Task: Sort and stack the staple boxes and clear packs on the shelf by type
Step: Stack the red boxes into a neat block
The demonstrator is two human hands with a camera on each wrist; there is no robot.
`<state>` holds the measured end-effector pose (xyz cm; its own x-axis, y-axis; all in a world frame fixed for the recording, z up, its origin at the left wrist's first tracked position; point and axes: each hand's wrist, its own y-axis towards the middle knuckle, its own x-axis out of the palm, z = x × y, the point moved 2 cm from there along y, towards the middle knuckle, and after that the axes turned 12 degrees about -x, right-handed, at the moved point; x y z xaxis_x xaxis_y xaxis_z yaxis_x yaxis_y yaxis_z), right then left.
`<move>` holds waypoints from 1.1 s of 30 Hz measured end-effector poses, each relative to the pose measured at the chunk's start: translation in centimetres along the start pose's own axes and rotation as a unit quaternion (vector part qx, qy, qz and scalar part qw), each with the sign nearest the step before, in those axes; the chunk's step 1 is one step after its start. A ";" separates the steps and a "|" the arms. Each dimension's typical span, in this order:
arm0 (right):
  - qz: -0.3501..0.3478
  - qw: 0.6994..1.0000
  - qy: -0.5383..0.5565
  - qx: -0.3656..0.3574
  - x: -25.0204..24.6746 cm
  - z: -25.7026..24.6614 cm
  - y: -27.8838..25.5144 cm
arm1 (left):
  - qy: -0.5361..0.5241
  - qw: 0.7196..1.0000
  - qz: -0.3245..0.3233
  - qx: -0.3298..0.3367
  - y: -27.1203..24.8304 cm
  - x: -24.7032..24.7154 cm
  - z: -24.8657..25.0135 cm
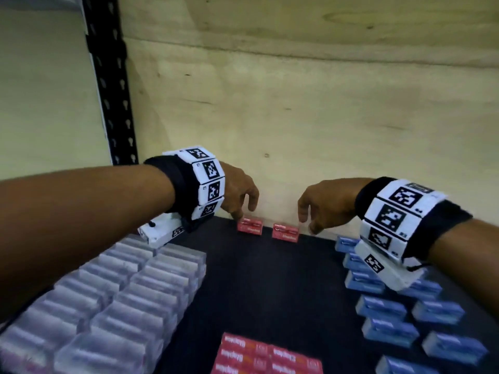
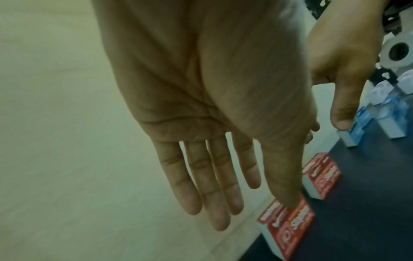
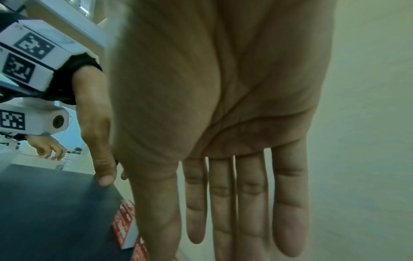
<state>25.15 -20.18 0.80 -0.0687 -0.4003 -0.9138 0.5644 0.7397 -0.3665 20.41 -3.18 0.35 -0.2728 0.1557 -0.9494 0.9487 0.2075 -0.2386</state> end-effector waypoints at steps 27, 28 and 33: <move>-0.031 0.998 0.025 -0.047 0.9 -3.8 -3.1 | -0.027 0.992 -0.101 0.066 -3.5 0.9 3.1; -0.029 0.998 0.024 -0.050 1.3 -4.5 -4.1 | -0.024 0.992 -0.101 0.065 -4.6 1.3 3.2; -0.027 0.997 0.021 -0.070 3.2 -7.5 -7.7 | 0.005 0.993 -0.098 0.066 -8.8 3.3 3.9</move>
<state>14.39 -23.06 -0.59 -0.1317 -0.4207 -0.8976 0.4391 0.7870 -0.4333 11.76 -8.28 -1.52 -0.4554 0.1344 -0.8801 0.8896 0.1068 -0.4440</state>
